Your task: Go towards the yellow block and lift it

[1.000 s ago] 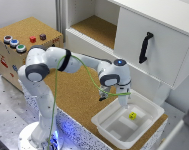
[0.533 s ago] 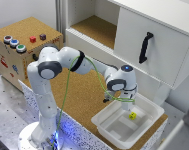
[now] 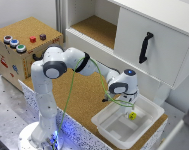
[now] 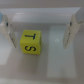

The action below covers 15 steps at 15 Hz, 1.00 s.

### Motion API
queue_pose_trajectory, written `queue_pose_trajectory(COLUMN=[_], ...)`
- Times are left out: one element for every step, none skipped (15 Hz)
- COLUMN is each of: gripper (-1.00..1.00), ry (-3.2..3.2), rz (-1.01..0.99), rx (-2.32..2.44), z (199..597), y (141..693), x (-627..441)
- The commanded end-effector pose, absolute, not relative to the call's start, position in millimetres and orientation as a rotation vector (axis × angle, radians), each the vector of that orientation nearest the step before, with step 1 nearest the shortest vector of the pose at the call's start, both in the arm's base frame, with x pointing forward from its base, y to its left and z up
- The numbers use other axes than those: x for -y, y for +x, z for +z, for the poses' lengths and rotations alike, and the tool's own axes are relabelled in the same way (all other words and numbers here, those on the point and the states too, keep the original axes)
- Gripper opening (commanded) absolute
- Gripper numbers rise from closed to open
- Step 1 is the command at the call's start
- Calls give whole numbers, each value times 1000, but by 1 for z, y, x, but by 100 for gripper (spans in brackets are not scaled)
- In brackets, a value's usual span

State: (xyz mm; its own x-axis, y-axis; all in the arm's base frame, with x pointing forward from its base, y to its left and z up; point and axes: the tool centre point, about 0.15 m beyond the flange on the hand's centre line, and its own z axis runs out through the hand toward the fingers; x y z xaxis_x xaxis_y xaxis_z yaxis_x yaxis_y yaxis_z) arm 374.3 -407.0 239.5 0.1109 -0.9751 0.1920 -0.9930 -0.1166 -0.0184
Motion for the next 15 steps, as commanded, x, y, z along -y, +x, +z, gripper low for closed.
queue_pose_trajectory(gripper=[100,100,100,100,100,100,100,100,100,100,100,100,100,100,100], ry=[2287,2292,2295,2299,2310,2330,2334,2341,2342,2339,2339,2336,2333,2328,2323], rz=[119,107,99,92,84,84,92,93,93,91,96,102,101,101,106], rx=[2032,2033,2036,2039,2030,2010,2010,2011,2008,2017,2019,2020,2035,2047,2052], z=[220,215,212,208,204,203,203,202,202,202,204,205,206,207,208], y=[390,391,392,393,395,398,401,403,404,405,406,407,406,405,406], x=[428,429,430,431,432,433,435,436,438,440,443,445,448,451,453])
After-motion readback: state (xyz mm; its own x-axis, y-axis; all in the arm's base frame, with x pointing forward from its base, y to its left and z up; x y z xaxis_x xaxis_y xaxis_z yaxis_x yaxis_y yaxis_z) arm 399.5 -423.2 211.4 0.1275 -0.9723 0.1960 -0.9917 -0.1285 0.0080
